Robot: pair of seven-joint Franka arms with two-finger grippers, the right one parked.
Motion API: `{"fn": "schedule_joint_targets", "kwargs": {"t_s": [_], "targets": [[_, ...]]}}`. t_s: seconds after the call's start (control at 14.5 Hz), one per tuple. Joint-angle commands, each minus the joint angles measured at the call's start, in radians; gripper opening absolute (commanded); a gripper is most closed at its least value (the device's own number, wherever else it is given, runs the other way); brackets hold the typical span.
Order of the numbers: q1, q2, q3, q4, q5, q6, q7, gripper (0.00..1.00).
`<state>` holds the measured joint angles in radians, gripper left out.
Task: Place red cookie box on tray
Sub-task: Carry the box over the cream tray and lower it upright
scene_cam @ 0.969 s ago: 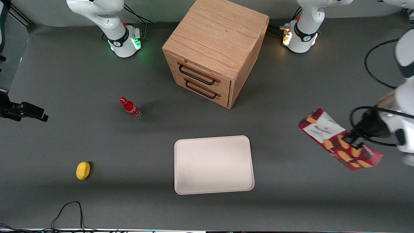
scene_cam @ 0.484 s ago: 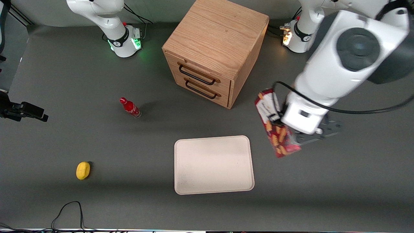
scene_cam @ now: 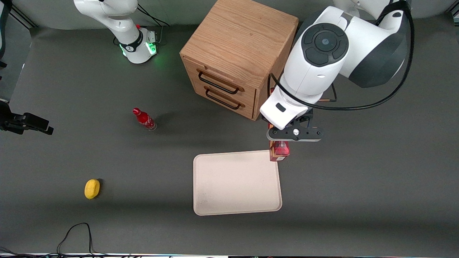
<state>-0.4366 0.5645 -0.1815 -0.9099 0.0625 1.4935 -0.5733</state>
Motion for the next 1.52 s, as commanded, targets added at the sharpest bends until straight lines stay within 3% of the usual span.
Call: {"fn": "schedule_joint_targets", "kwargs": {"t_s": [0.0,0.35,0.55,0.76,1.45], "targets": [[0.001,0.061,0.014,-0.004,0.007,0.080,0.021,0.00],[0.007,0.224,0.022,-0.030,0.013,0.243,0.029,0.00],[0.016,0.305,0.037,-0.082,0.056,0.379,0.029,0.00],[0.016,0.322,0.050,-0.138,0.072,0.451,0.030,0.00],[0.015,0.390,0.069,-0.132,0.076,0.570,-0.002,0.00]]}}
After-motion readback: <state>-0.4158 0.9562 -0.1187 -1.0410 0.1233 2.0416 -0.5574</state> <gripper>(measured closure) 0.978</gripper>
